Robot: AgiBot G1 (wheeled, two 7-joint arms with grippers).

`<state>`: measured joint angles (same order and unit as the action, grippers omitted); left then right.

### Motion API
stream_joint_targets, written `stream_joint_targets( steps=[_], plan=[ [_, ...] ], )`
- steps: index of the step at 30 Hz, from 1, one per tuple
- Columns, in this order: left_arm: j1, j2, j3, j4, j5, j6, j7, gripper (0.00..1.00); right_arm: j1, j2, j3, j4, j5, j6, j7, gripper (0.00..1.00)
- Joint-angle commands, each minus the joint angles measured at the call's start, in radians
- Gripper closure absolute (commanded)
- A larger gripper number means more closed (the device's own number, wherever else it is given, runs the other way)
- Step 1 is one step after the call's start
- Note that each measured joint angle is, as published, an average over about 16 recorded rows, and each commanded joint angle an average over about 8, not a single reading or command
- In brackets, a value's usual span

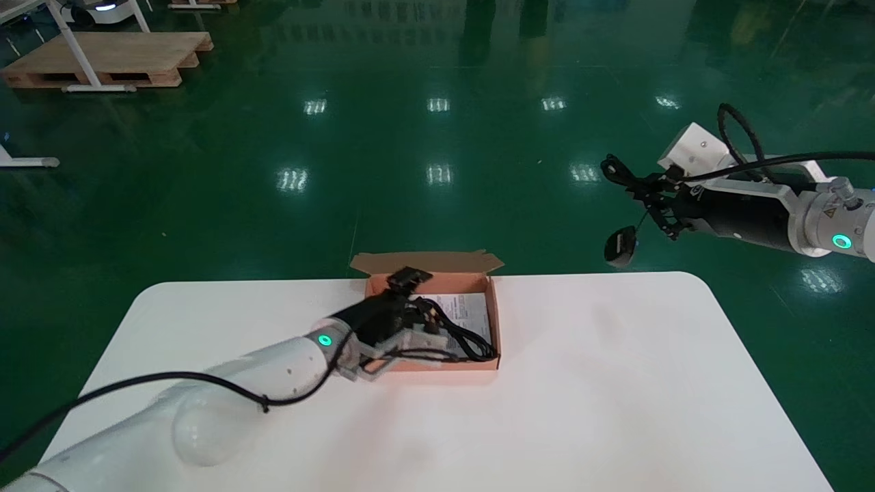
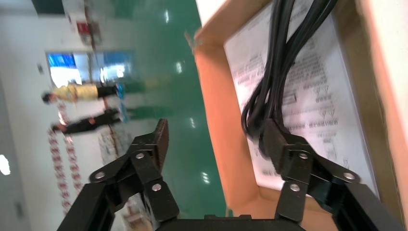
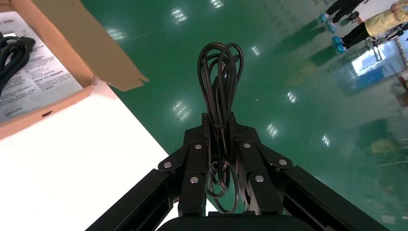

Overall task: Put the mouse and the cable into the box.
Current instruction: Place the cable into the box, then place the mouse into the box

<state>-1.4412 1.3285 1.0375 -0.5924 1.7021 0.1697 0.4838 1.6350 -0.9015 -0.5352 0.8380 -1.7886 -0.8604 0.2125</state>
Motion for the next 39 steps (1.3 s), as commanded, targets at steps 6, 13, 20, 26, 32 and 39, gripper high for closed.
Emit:
stream_joint_targets(
  steps=[6, 13, 20, 26, 32, 39],
  plan=[
    [-0.101, -0.036, -0.052, 0.129, -0.028, -0.037, -0.08, 0.0, -0.01, -0.019, -0.006, 0.003, 0.013, -0.012, -0.026, 1.0],
    [-0.18, -0.044, -0.069, 0.314, -0.007, -0.106, -0.109, 0.0, -0.004, -0.105, -0.024, 0.001, 0.045, -0.04, -0.087, 1.0],
    [-0.22, -0.003, -0.064, 0.438, 0.011, -0.124, -0.112, 0.0, 0.034, -0.256, -0.032, -0.046, 0.107, -0.061, -0.171, 1.0],
    [-0.227, 0.006, -0.06, 0.456, 0.015, -0.124, -0.118, 0.0, 0.05, -0.397, -0.058, -0.139, 0.13, -0.059, -0.312, 1.0],
    [-0.228, 0.007, -0.057, 0.457, 0.017, -0.124, -0.123, 0.0, 0.032, -0.458, -0.118, -0.201, 0.171, -0.069, -0.437, 1.0],
    [-0.228, 0.007, -0.053, 0.457, 0.02, -0.124, -0.129, 0.0, 0.04, -0.456, -0.177, -0.237, 0.267, -0.055, -0.463, 1.0]
  ],
)
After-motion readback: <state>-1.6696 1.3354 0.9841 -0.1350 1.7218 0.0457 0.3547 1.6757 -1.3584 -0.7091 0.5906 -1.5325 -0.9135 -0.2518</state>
